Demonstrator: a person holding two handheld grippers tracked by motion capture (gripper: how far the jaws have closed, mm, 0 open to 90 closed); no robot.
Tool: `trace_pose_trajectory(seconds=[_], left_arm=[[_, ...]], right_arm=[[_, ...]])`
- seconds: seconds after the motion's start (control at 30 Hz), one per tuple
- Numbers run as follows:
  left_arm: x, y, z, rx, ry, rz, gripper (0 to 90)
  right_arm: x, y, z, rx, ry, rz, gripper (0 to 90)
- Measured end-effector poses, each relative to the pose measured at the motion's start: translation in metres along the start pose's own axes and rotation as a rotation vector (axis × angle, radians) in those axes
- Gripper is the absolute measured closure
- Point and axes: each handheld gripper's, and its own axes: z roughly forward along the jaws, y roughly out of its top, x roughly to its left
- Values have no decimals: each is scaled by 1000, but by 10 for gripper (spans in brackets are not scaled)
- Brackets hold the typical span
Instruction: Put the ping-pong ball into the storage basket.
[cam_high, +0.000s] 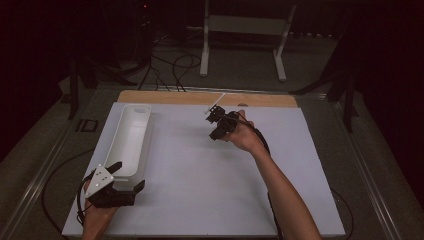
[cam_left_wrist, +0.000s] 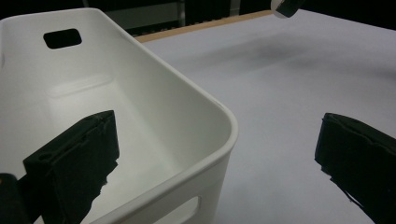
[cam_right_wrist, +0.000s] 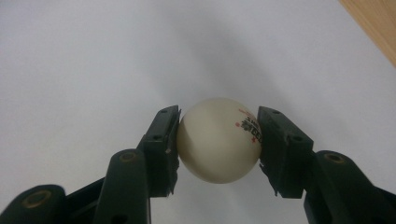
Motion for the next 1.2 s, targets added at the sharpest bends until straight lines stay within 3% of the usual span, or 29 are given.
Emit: trace_pose_trajectory(seconds=[1.2], left_arm=[[0, 0, 0, 0, -3, -2, 4]], right_arm=[[5, 8, -14, -62, 16, -13, 499]])
